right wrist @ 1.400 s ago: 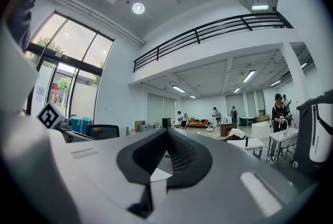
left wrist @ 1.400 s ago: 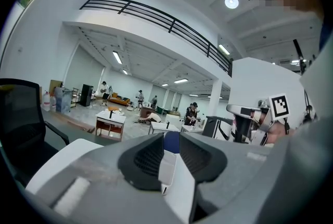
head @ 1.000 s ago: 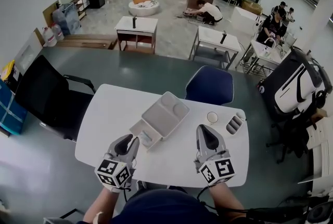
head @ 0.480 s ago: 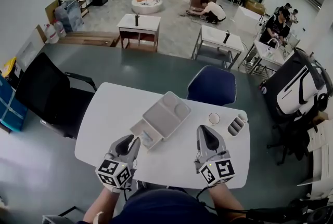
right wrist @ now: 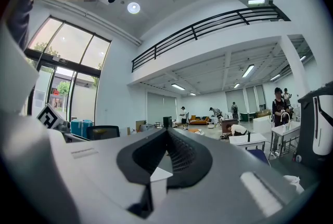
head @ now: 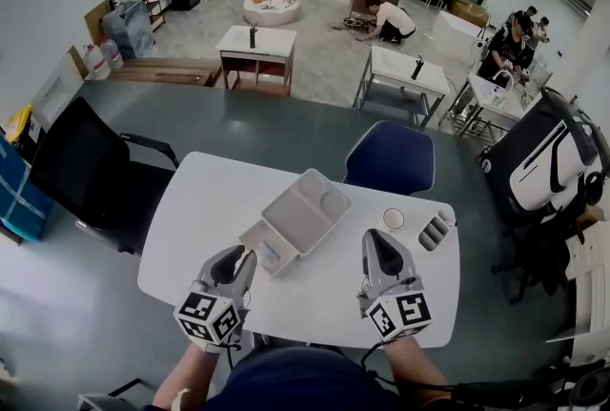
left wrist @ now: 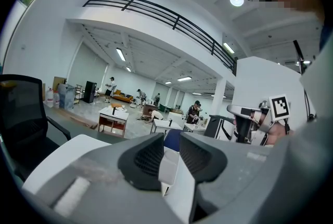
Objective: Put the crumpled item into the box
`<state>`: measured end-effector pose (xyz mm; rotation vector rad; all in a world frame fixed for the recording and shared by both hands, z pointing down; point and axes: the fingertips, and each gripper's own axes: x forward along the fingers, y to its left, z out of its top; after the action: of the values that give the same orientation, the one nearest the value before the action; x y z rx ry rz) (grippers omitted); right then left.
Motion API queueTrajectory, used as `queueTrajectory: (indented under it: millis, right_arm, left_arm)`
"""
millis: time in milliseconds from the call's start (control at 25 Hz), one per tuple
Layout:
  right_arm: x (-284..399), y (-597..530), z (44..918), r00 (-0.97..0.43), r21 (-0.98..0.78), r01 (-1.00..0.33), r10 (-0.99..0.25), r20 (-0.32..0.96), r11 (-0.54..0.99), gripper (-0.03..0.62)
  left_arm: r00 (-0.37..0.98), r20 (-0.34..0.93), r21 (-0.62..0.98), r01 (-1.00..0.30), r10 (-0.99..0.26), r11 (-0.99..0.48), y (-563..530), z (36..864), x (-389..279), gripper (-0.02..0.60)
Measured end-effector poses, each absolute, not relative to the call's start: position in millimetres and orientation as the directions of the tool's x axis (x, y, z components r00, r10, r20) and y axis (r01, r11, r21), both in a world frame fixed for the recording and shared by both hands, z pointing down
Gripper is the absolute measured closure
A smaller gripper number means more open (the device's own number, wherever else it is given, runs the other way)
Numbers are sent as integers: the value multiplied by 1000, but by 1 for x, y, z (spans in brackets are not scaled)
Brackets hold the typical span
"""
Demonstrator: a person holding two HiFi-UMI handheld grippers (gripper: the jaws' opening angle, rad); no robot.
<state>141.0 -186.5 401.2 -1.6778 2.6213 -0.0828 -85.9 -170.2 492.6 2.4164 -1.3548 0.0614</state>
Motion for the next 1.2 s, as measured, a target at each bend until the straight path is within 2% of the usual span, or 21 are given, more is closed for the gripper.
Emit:
queueTrajectory:
  millis: [1200]
  right_arm:
    - [137, -178, 406, -437, -69, -898, -899, 17, 435, 592]
  left_arm:
    - [544, 221, 296, -828, -809, -476, -160, 495, -82, 480]
